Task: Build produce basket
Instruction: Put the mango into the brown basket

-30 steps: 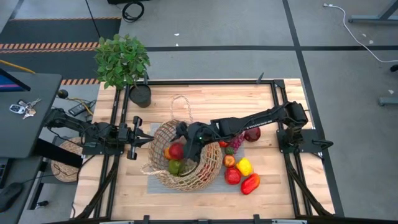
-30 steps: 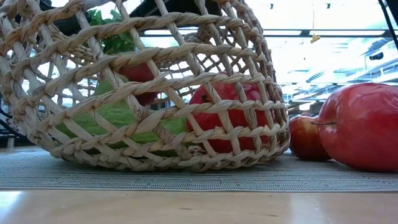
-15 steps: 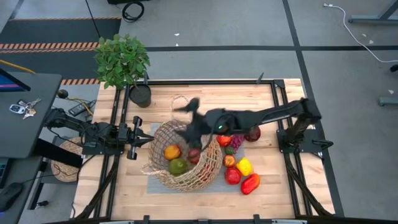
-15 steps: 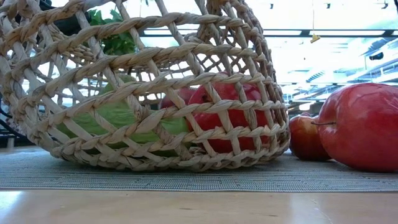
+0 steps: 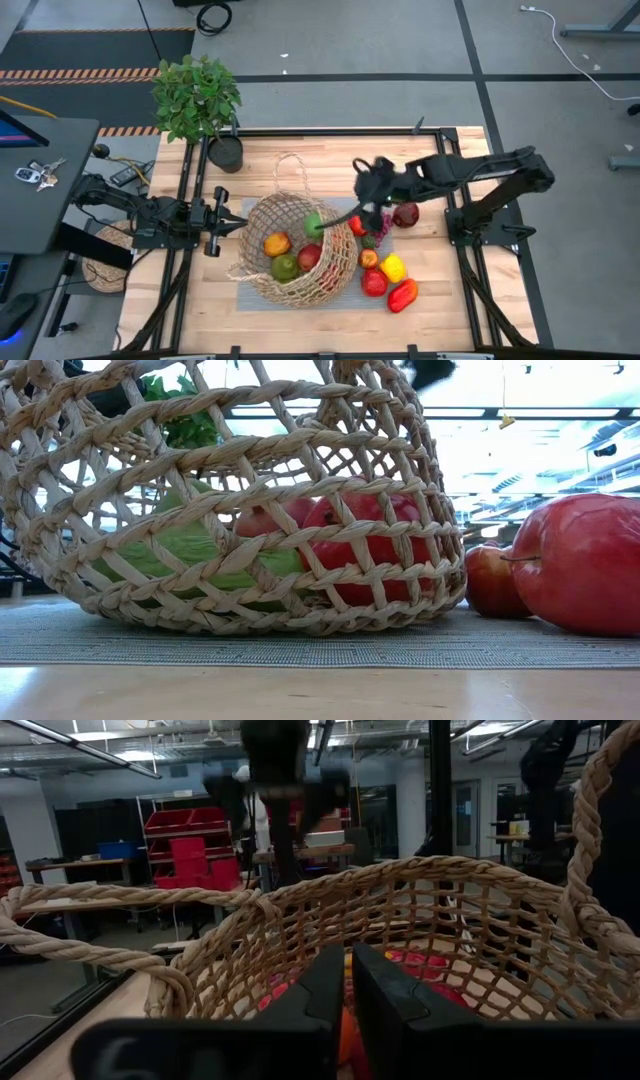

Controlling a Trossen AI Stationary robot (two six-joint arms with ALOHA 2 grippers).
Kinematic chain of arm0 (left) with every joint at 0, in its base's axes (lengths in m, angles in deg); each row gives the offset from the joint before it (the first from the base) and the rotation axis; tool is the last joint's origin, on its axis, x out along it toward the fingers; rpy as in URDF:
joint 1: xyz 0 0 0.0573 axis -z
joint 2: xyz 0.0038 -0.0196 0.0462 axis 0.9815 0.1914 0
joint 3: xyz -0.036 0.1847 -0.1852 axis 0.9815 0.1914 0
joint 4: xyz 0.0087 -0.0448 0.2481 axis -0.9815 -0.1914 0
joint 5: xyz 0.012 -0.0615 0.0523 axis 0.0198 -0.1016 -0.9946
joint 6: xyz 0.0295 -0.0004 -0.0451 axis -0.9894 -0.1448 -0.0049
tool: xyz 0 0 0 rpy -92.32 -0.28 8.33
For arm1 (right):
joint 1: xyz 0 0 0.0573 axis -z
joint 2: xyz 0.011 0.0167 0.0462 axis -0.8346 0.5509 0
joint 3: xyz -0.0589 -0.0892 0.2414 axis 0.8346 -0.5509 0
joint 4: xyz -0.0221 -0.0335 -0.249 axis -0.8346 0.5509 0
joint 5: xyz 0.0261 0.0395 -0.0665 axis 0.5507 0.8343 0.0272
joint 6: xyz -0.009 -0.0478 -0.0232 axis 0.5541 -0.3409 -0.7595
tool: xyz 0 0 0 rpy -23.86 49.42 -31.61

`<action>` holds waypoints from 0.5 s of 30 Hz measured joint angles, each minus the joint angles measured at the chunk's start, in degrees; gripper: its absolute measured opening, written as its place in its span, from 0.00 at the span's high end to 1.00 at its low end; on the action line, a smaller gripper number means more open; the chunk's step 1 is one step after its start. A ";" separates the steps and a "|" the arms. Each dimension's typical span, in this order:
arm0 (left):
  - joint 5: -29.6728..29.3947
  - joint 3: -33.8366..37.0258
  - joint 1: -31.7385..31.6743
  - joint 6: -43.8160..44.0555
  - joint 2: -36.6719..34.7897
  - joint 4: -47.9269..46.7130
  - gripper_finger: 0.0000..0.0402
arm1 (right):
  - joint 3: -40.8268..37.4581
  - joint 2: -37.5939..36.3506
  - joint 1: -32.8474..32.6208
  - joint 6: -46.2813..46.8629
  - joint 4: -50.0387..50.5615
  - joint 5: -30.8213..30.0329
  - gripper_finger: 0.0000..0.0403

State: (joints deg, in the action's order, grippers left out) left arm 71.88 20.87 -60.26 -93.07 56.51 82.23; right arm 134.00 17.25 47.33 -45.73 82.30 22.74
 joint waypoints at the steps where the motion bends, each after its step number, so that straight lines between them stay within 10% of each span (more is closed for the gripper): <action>1: 0.02 0.01 0.01 -0.01 0.01 -0.01 0.92 | -1.77 -0.52 -0.01 2.28 2.05 1.09 0.07; 15: 0.00 0.01 0.00 -0.01 0.00 0.00 0.92 | -19.32 0.00 -14.41 17.99 -14.29 10.49 0.07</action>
State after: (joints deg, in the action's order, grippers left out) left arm 71.88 20.87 -60.26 -93.08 56.51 82.23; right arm 114.69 17.25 32.91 -27.74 68.01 33.23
